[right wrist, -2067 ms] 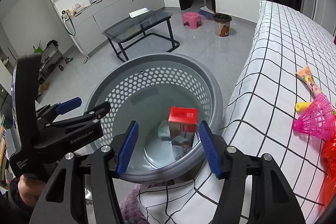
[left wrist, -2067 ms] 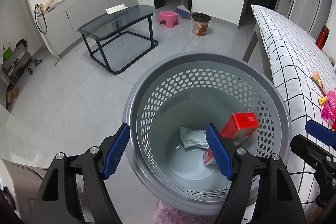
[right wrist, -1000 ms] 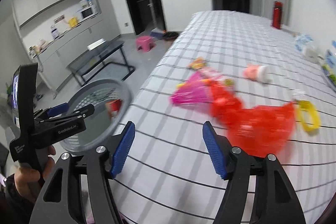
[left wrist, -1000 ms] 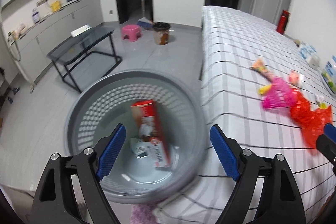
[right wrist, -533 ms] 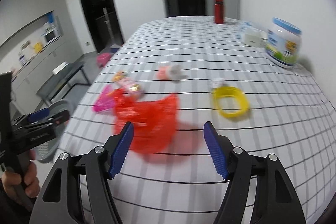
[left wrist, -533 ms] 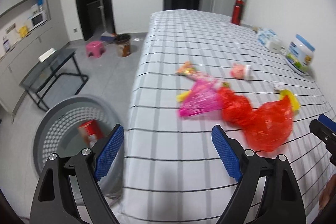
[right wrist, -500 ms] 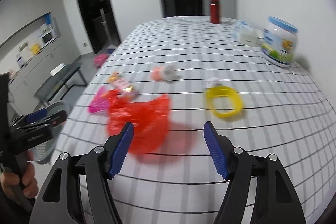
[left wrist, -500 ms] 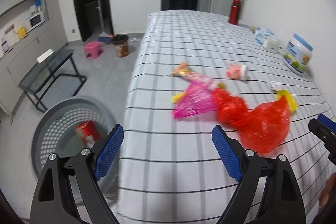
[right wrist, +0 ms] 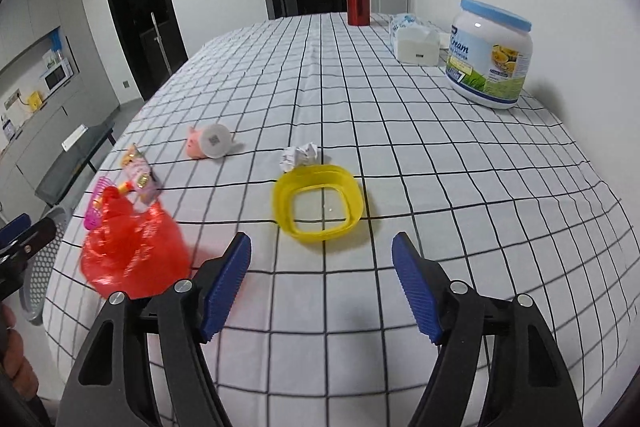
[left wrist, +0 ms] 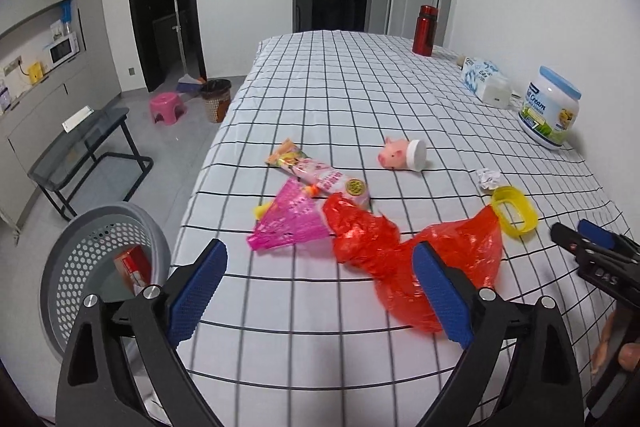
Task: Collect trash
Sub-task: 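Grasp the yellow plastic ring with the right tool while the left tool grasps the red bag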
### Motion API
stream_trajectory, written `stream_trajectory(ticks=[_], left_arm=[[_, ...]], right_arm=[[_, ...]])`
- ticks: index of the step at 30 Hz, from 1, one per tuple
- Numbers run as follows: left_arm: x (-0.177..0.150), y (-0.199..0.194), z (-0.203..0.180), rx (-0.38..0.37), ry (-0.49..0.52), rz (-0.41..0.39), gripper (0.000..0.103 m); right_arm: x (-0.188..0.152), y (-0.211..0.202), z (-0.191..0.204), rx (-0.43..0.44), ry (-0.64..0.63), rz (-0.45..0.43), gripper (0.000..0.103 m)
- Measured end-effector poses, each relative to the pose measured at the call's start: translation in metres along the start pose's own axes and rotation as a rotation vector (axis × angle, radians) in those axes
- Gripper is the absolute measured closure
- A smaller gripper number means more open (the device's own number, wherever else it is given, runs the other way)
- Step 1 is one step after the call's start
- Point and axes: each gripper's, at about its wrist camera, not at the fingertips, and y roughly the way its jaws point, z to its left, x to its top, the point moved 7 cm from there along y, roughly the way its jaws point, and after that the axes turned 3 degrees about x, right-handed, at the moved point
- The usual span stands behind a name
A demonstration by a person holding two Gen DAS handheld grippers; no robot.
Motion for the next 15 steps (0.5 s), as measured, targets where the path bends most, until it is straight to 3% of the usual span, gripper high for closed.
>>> stream_trajectory(ticks=[15], left_arm=[[-0.017,0.011,-0.012,0.000,-0.026,0.058,0.007]], right_arm=[[0.010,0.065,-0.001,0.046,-0.030,0.113,0.023]])
